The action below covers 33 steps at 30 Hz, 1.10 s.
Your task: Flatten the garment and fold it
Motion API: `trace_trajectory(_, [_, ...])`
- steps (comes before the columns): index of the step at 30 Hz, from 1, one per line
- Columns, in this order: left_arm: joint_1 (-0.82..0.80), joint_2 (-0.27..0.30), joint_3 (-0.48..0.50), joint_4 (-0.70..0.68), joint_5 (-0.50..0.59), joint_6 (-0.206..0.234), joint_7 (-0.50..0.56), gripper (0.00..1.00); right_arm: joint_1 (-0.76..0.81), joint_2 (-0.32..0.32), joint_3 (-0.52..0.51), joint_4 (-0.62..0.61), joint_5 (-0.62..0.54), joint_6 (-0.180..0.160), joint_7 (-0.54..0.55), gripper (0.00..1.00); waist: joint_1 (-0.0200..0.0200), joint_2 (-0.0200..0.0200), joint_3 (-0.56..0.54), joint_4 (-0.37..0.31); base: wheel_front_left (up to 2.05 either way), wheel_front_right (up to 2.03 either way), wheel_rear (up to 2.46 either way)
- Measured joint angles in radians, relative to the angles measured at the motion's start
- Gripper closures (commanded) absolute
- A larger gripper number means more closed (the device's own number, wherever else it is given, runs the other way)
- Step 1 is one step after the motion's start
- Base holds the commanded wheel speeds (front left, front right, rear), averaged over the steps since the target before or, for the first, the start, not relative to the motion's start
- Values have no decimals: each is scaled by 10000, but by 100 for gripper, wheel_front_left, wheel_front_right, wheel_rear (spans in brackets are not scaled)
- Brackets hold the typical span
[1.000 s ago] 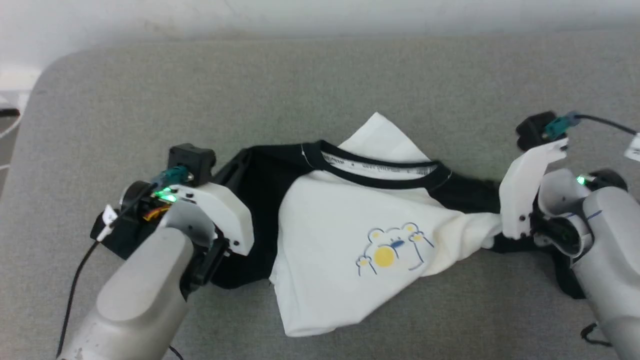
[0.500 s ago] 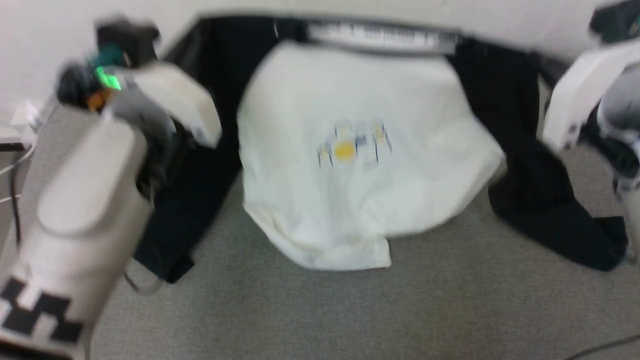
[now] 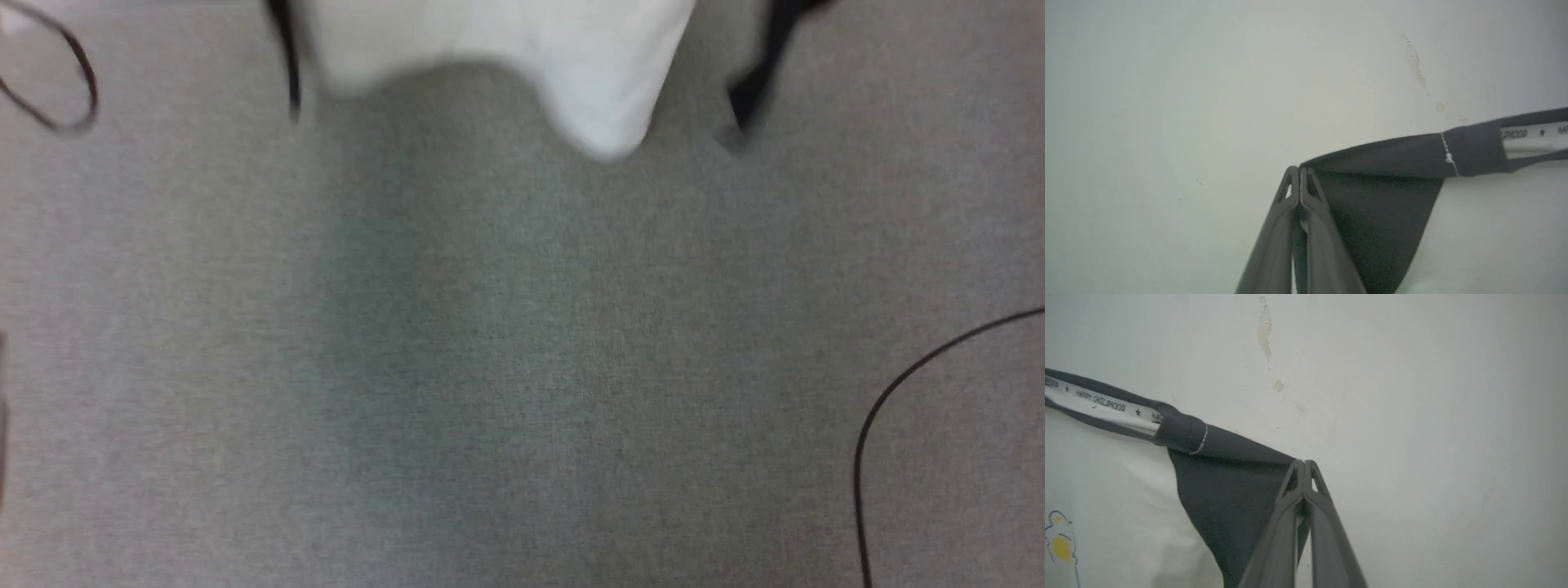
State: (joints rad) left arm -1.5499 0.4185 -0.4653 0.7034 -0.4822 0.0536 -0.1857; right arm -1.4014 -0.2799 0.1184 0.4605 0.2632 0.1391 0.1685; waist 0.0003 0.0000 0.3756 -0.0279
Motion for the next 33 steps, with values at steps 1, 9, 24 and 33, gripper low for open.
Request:
trace_trajectory(1, [-294, -19, 21, 161, 21, -2, -134, 100, -300, 29, 31, 196, -115, 0, -263, 100, 0, 0, 185, -40, 0, 0, 0])
trace_trajectory(9, [-724, -197, 107, 1542, 13, -330, -552, 100, -1174, 221, 949, 1958, -414, -4, -1801, 100, 1, 0, 1368, -258, 0, 0, 0])
trace_trajectory(24, [4526, -1066, 1354, 1126, -796, -865, -713, 100, 1610, 387, 3528, 4048, 1651, -58, -2752, 100, -3, 0, 1200, -11, 0, 0, 0])
trace_trajectory(33, [10086, -1354, 1822, -2059, -378, -322, -713, 100, 6407, -453, 3722, 1751, 2677, -59, -2972, 100, -6, 0, -375, 95, 0, 0, 0])
